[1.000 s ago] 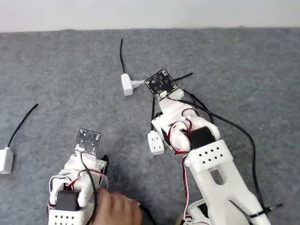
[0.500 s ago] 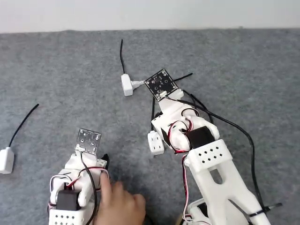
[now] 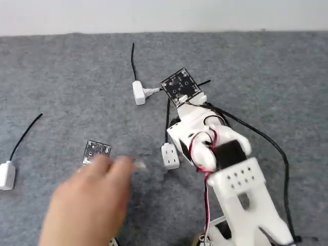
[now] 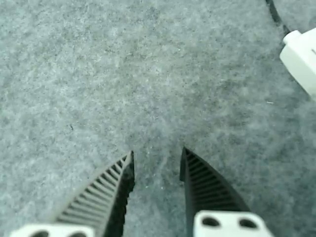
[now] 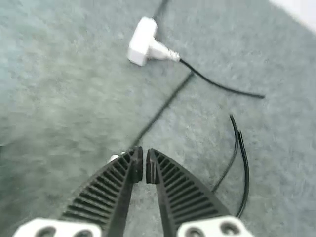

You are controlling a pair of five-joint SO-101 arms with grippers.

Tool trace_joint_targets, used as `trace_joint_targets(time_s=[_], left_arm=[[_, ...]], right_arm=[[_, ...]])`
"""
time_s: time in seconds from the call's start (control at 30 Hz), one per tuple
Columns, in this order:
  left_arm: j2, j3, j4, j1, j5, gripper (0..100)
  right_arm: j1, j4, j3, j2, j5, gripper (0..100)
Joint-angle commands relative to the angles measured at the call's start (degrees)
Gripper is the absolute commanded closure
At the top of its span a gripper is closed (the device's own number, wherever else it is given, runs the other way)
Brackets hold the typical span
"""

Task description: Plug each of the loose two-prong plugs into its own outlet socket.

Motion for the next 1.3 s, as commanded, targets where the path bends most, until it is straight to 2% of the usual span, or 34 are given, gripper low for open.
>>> trace_joint_targets(time_s=[0.0, 0.17, 0.27, 0.47, 1.27], left_arm=[[0.18, -0.40, 0.09, -0.35, 0.44, 84], [0.18, -0.40, 0.09, -0.35, 0.44, 84], [0.18, -0.40, 0.09, -0.35, 0.44, 84], [0.18, -0.40, 0.09, -0.35, 0.44, 84], [0.18, -0.40, 0.09, -0.35, 0.44, 84]], right_arm=[[-5.05, 7.78, -9.58, -5.23, -0.26, 95.3], [-14.11, 16.13, -17.76, -8.92, -0.26, 82.9], [-16.92, 20.18, -21.01, -10.51, -0.26, 81.9], [-17.10, 24.04, -23.03, -14.29, -0.26, 81.9], [-18.33, 24.04, -22.77, -16.04, -0.26, 81.9]])
